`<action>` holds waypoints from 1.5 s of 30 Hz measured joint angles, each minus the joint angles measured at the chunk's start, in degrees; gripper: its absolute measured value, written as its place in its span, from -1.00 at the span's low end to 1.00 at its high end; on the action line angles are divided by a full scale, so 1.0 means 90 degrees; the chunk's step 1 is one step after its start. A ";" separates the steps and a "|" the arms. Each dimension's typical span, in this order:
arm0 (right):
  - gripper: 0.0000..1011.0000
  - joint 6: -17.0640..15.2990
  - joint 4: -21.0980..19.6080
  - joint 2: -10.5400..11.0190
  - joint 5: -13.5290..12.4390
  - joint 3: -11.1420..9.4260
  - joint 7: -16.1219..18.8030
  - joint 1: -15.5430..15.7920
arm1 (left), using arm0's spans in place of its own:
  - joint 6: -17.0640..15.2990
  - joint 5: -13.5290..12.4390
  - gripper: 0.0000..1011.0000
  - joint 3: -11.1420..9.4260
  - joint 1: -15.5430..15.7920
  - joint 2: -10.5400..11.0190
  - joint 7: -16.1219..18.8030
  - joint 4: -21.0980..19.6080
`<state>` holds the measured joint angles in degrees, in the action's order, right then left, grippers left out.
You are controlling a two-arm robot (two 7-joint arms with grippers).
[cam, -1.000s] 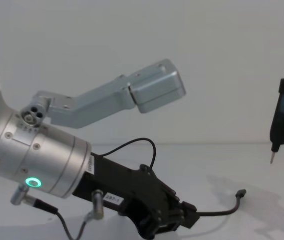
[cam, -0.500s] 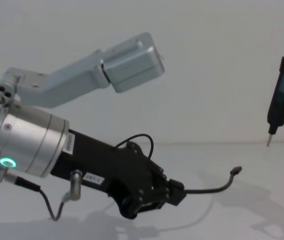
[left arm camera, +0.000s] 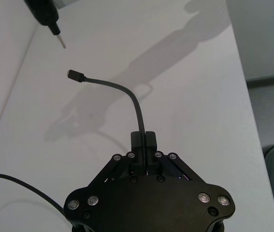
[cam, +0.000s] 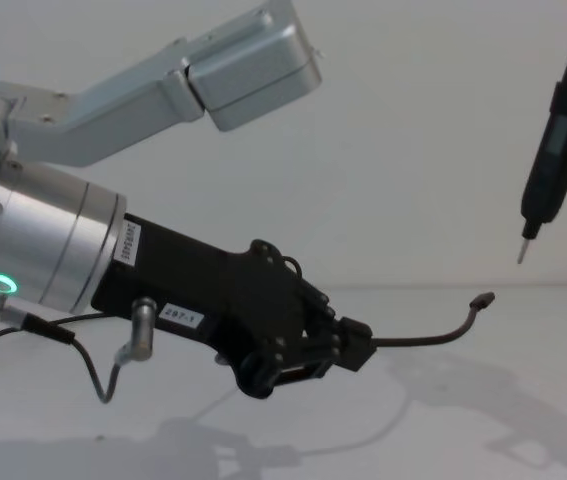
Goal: Pick up the data cable with the one hand.
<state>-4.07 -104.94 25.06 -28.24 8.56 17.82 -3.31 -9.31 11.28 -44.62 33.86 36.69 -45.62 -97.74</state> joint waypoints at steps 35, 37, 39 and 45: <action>-0.45 0.0394 0.0557 0.0126 -0.0018 0.0424 0.0350 -0.0438 | 0.0011 0.0014 -0.92 0.0059 0.0004 0.0058 -0.0033 -0.0183; -0.45 0.0409 0.0579 0.0134 0.0007 0.0429 0.0350 -0.0441 | 0.0011 0.0014 -0.92 0.0059 0.0004 0.0059 -0.0034 -0.0185; -0.45 0.0435 0.0609 0.0140 0.0038 0.0432 0.0348 -0.0446 | 0.0011 0.0014 -0.91 0.0059 0.0004 0.0059 -0.0033 -0.0185; -0.45 0.0492 0.0707 0.0144 0.0127 0.0433 0.0343 -0.0480 | 0.0011 0.0013 -0.92 0.0060 0.0004 0.0060 -0.0034 -0.0190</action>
<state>0.35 -98.58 26.36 -27.10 12.46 20.91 -7.63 -9.22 11.41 -44.08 33.90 37.23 -45.93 -99.45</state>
